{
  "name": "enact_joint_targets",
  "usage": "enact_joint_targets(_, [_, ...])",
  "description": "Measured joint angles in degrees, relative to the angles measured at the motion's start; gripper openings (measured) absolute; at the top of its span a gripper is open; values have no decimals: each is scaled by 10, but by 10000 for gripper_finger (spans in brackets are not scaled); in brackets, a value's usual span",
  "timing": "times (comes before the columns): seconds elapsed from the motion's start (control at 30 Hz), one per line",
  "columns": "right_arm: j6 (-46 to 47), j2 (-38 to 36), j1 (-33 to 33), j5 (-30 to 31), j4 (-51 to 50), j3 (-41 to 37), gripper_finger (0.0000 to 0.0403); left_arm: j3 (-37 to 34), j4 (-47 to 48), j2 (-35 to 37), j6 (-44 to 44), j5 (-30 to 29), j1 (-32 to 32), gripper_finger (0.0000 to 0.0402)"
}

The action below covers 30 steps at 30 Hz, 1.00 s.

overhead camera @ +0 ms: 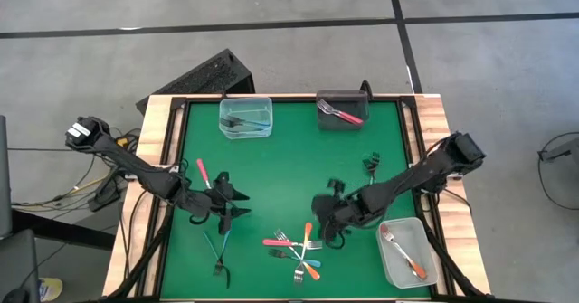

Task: Sort silverware by color (type)
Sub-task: Put the orange fork into the white bin

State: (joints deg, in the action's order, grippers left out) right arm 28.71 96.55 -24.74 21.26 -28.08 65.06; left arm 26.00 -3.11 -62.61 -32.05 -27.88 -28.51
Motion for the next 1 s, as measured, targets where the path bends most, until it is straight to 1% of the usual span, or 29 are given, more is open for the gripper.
enact_joint_targets(0.1, [-121,27,-1,-80,42,11,93,0,5,-5,-2,0,3,180])
enact_joint_targets(0.2, [-229,54,2,-146,92,30,93,0,8,-4,-15,0,4,180])
enact_joint_targets(0.3, [-335,86,3,-195,126,45,93,0,7,-4,-19,0,3,180])
enact_joint_targets(0.33, [-360,99,2,-210,143,52,93,0,10,-4,-21,0,3,180])
enact_joint_targets(0.4, [-394,123,2,-236,142,68,93,0,13,-4,-23,2,3,180])
enact_joint_targets(0.57, [-429,184,3,-284,119,114,93,0,37,-4,-57,26,3,180])
enact_joint_targets(0.63, [-441,197,3,-286,110,130,93,0,47,-4,-68,36,3,180])
enact_joint_targets(0.73, [-453,218,3,-288,81,157,93,0,57,-4,-80,36,3,180])
enact_joint_targets(0.83, [-457,229,2,-290,31,174,93,0,61,-4,-83,35,3,180])
enact_joint_targets(1.0, [-460,244,-1,-290,1,176,93,0,65,-4,-83,31,3,180])
